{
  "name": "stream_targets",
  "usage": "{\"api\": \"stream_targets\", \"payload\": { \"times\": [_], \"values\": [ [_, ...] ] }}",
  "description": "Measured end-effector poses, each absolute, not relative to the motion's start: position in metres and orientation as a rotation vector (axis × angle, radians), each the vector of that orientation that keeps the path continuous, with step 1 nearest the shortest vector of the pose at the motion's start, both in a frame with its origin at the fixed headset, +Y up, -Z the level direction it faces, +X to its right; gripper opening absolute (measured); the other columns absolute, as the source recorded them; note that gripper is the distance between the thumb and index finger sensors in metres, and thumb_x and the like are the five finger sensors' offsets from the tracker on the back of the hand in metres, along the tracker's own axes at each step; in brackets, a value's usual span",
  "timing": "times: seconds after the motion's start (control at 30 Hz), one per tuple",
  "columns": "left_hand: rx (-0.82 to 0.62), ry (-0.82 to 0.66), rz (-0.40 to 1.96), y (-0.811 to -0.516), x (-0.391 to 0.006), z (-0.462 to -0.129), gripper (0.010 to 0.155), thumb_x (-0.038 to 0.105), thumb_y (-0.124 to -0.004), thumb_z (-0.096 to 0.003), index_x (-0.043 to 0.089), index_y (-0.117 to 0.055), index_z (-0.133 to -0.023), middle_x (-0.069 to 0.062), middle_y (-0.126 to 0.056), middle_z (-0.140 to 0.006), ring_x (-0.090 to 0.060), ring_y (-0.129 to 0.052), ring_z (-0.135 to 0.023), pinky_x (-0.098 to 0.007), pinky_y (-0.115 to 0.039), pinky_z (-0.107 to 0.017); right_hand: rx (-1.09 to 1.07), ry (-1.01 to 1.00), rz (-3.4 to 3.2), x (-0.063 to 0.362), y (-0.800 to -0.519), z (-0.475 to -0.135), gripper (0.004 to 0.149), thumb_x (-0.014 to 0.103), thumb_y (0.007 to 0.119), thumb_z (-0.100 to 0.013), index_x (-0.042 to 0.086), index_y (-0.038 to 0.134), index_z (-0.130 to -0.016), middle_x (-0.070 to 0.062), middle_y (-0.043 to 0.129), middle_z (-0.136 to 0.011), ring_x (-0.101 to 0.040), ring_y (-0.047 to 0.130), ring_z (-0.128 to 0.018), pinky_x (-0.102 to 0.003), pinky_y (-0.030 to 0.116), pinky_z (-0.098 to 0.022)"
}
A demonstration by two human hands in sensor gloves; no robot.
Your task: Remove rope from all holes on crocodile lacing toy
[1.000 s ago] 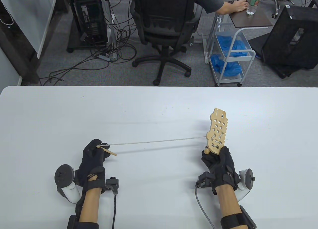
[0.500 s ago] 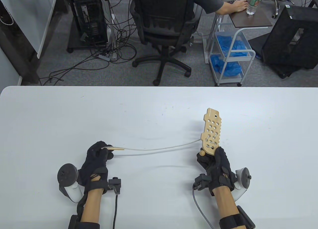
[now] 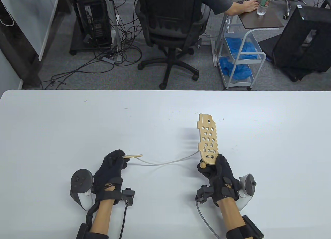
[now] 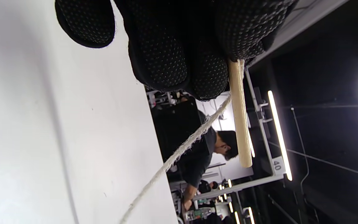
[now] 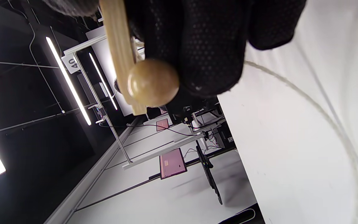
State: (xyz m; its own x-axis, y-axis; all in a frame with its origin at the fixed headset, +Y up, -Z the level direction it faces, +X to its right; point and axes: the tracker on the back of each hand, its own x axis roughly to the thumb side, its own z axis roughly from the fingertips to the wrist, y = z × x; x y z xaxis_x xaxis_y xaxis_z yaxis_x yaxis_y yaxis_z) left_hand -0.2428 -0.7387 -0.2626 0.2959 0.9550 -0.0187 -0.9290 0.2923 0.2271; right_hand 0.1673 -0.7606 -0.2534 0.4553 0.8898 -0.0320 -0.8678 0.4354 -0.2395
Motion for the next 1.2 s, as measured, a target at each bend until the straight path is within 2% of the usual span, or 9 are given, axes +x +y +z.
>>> {"api": "stream_targets", "payload": {
  "times": [0.33, 0.6, 0.83, 1.2],
  "values": [
    [0.175, 0.100, 1.207, -0.740, -0.227, -0.263, 0.042, 0.031, -0.082, -0.0489, 0.036, -0.082, -0.090, 0.003, -0.101, -0.080, -0.017, -0.098, -0.067, -0.058, -0.073, -0.065, -0.154, -0.049, 1.188, 0.143, -0.765, -0.250, 0.052, 0.042, 0.068, -0.049, 0.004, 0.065, -0.085, -0.018, 0.091, -0.069, -0.036, 0.097, -0.051, -0.063, 0.070, -0.051],
    [0.162, 0.062, 1.188, -0.740, -0.220, -0.263, 0.039, 0.037, -0.083, -0.0472, 0.042, -0.088, -0.086, 0.004, -0.101, -0.079, -0.018, -0.098, -0.066, -0.058, -0.072, -0.065, -0.002, 0.034, 1.305, 0.115, -0.765, -0.248, 0.050, 0.039, 0.069, -0.048, 0.004, 0.066, -0.084, -0.018, 0.091, -0.068, -0.037, 0.097, -0.050, -0.064, 0.070, -0.051],
    [0.092, -0.013, 1.229, -0.742, -0.207, -0.265, 0.040, 0.035, -0.083, -0.0479, 0.039, -0.086, -0.088, 0.003, -0.100, -0.080, -0.018, -0.097, -0.067, -0.059, -0.071, -0.065, 0.093, 0.077, 1.385, 0.099, -0.764, -0.245, 0.048, 0.038, 0.070, -0.048, 0.007, 0.069, -0.085, -0.017, 0.092, -0.069, -0.037, 0.097, -0.053, -0.064, 0.069, -0.052],
    [-0.038, -0.011, 1.490, -0.754, -0.198, -0.263, 0.041, 0.034, -0.080, -0.0508, 0.038, -0.081, -0.092, 0.005, -0.097, -0.085, -0.016, -0.096, -0.071, -0.058, -0.071, -0.067, 0.220, 0.163, 1.345, 0.082, -0.763, -0.243, 0.048, 0.038, 0.071, -0.047, 0.008, 0.071, -0.084, -0.017, 0.094, -0.068, -0.038, 0.098, -0.052, -0.065, 0.069, -0.052]
  ]
}}
